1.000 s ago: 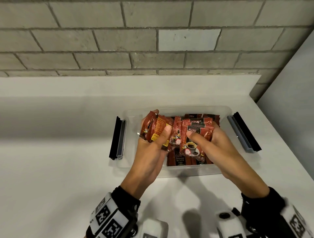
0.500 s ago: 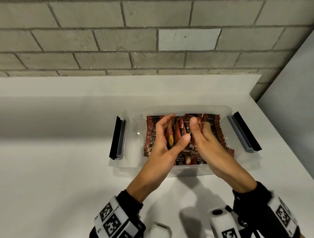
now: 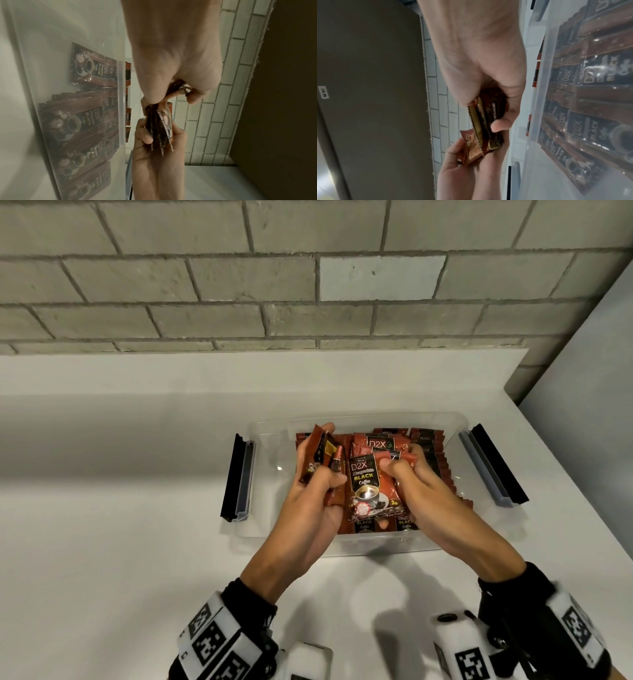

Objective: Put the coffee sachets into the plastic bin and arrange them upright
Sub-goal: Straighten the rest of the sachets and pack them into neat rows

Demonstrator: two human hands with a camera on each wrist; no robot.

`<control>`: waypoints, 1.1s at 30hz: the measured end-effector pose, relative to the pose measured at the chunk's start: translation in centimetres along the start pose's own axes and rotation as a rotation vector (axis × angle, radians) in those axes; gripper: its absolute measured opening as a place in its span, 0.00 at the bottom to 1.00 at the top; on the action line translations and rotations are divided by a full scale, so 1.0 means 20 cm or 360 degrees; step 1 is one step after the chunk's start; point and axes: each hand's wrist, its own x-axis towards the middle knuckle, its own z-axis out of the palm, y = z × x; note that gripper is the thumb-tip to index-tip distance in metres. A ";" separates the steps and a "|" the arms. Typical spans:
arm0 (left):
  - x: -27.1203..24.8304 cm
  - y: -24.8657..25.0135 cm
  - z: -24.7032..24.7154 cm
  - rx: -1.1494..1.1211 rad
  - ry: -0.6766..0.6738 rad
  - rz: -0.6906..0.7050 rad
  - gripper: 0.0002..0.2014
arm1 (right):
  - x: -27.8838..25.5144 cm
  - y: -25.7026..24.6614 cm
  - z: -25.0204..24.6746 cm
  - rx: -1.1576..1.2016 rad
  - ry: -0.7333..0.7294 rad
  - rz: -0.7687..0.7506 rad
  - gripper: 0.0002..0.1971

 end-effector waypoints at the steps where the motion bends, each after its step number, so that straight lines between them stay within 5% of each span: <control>1: 0.00 0.00 0.00 -0.0050 0.0006 -0.0004 0.26 | 0.01 0.01 0.00 0.0000 0.0017 -0.0004 0.38; 3: -0.01 0.01 0.01 -0.0113 -0.0005 -0.0016 0.25 | 0.02 0.02 0.01 -0.0044 0.0037 0.0004 0.45; 6: -0.02 0.03 0.01 -0.0211 0.0033 -0.0035 0.24 | 0.03 0.02 0.00 -0.0119 0.0084 -0.0059 0.13; 8: -0.02 0.03 0.01 -0.0304 0.0063 -0.0027 0.26 | 0.03 0.03 -0.01 -0.0225 0.0147 -0.0152 0.06; 13: -0.03 0.00 0.02 -0.0282 0.0018 -0.0081 0.26 | 0.00 0.01 0.03 -0.0460 0.0230 -0.0440 0.08; 19: -0.03 -0.01 0.02 -0.0069 0.0027 -0.0099 0.27 | 0.00 0.02 0.06 -0.0287 0.0101 -0.0402 0.15; 24: -0.05 -0.02 0.01 0.0386 -0.0005 -0.0054 0.35 | -0.02 0.03 0.06 -0.0172 -0.0066 -0.0369 0.33; 30: -0.03 0.06 0.01 -0.0173 0.0021 -0.0041 0.33 | 0.02 0.08 -0.02 -0.0031 -0.0068 -0.0180 0.29; 33: -0.03 0.09 0.00 -0.0201 0.0143 -0.0090 0.29 | 0.01 0.08 -0.05 0.0053 -0.0074 -0.0126 0.19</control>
